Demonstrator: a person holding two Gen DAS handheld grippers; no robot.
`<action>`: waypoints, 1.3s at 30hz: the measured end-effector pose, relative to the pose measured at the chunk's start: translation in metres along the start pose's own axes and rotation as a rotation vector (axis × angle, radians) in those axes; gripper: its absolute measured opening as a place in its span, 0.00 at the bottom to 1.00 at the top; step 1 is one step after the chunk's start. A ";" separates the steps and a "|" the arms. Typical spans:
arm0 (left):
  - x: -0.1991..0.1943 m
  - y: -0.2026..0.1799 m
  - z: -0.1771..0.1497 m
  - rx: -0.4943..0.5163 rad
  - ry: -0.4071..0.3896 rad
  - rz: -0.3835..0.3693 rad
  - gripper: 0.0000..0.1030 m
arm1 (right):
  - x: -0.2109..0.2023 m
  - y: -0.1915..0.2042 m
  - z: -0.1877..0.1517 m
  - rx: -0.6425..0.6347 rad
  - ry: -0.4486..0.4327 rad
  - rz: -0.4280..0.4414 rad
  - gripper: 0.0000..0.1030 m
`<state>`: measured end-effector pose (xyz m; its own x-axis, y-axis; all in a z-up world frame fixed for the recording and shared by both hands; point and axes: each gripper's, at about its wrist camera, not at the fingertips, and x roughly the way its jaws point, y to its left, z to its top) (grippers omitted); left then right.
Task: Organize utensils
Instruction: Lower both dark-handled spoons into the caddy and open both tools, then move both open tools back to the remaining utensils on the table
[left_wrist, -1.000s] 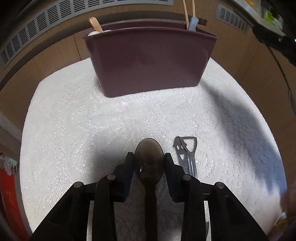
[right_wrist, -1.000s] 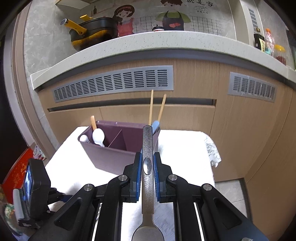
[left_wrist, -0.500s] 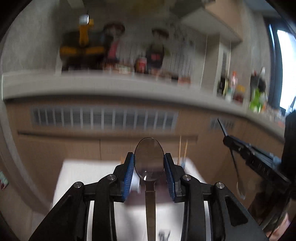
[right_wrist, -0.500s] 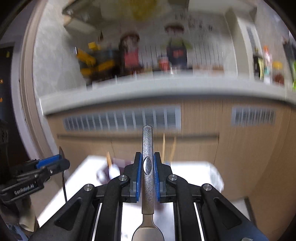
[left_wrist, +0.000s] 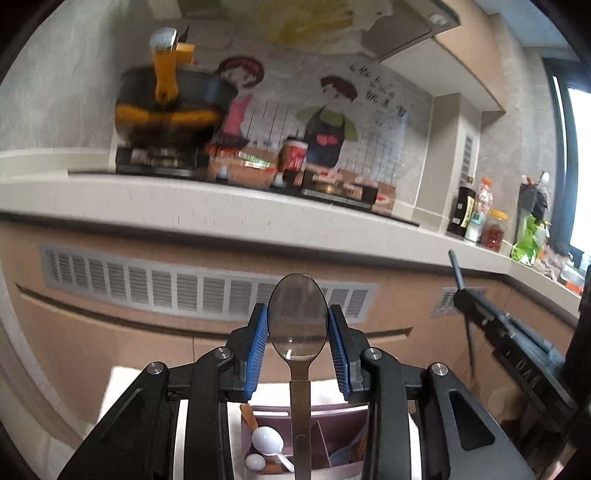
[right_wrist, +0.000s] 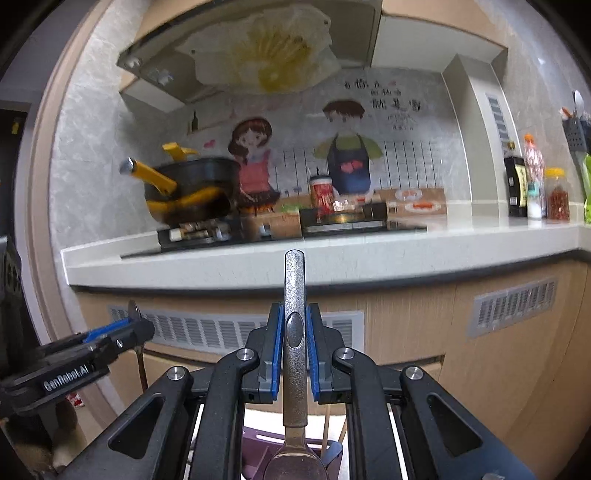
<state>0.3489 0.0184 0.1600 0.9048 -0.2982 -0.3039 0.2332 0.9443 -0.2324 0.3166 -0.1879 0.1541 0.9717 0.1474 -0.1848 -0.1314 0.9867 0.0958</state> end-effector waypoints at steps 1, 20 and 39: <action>0.008 0.003 -0.002 -0.007 0.012 0.000 0.33 | 0.008 -0.003 -0.006 0.009 0.017 -0.006 0.11; 0.086 0.022 -0.061 -0.078 0.161 -0.038 0.49 | 0.090 -0.027 -0.084 0.093 0.167 -0.059 0.12; -0.025 0.050 -0.137 -0.053 0.343 0.133 0.66 | -0.016 -0.019 -0.121 -0.092 0.347 -0.106 0.78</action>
<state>0.2893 0.0541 0.0294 0.7520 -0.2109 -0.6245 0.0946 0.9722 -0.2144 0.2801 -0.2005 0.0368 0.8587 0.0431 -0.5106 -0.0663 0.9974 -0.0272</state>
